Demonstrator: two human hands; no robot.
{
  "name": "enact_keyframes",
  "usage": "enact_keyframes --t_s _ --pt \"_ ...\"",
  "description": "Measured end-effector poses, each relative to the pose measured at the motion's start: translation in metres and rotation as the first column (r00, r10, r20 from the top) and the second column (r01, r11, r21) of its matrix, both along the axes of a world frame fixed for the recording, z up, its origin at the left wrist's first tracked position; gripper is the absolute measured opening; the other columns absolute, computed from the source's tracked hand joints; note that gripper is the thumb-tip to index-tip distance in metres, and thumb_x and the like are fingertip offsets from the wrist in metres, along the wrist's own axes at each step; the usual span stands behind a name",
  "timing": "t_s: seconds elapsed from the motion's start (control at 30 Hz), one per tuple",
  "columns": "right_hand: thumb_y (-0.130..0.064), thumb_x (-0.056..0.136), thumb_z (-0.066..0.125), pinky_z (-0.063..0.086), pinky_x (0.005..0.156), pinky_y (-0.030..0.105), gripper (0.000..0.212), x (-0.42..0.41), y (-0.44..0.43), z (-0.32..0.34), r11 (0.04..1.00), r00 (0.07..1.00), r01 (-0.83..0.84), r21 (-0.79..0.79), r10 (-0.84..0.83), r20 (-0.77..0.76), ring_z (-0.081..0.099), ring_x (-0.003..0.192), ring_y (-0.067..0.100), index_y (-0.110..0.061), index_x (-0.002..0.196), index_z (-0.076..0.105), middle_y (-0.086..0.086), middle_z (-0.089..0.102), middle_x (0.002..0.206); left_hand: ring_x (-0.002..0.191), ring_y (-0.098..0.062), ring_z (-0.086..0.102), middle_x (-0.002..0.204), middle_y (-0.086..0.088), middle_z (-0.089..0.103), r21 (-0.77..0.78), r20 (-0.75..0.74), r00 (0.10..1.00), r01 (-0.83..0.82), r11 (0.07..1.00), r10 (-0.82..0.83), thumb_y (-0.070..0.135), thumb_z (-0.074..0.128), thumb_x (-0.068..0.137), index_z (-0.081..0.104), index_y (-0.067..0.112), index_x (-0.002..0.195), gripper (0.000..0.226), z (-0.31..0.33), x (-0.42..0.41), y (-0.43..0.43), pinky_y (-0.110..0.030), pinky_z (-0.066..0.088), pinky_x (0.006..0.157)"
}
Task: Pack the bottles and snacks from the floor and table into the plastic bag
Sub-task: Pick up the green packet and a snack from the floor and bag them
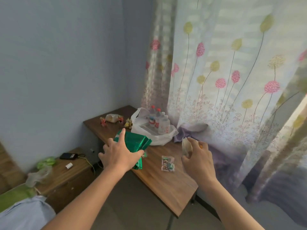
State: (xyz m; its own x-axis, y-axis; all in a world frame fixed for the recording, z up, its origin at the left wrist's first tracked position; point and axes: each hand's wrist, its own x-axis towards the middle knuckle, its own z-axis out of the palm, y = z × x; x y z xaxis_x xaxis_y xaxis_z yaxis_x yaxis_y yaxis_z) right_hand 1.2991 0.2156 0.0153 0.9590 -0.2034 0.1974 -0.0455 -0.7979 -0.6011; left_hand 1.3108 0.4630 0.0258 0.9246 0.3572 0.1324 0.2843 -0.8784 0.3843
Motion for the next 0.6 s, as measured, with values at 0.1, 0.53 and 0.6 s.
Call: enact_keyframes --t_s 0.1,0.53,0.6 --pt "-0.022 0.087 0.066 0.049 0.096 0.047 0.067 0.014 0.033 0.001 1.000 1.000 0.002 -0.001 -0.002 -0.003 0.047 0.122 0.035 -0.033 0.149 0.042 0.007 0.042 0.143 0.130 -0.033 0.046 0.147 -0.013 0.041 0.015 -0.010 1.000 -0.009 1.000 0.009 0.084 0.060 0.074 0.003 0.041 0.159 0.112 0.001 0.012 0.033 -0.051 0.041 0.103" --pt "-0.027 0.091 0.064 0.047 0.096 0.046 0.062 0.120 0.126 -0.036 1.000 0.998 -0.010 -0.025 0.008 -0.068 0.047 0.125 0.038 -0.035 0.149 0.042 0.011 0.041 0.146 0.131 -0.032 0.045 0.149 -0.012 0.039 0.033 -0.053 0.999 0.002 0.999 0.000 0.083 0.059 0.075 0.001 0.040 0.159 0.111 -0.026 0.097 0.101 -0.051 0.041 0.104" --pt "-0.027 0.092 0.062 0.046 0.095 0.047 0.061 0.145 0.136 -0.043 0.999 0.996 0.003 -0.032 -0.006 -0.086 0.046 0.124 0.040 -0.034 0.149 0.042 0.012 0.041 0.147 0.132 -0.032 0.044 0.150 -0.012 0.039 0.034 -0.067 0.998 0.008 0.999 -0.005 0.083 0.060 0.075 0.001 0.040 0.159 0.111 -0.030 0.121 0.111 -0.050 0.040 0.105"
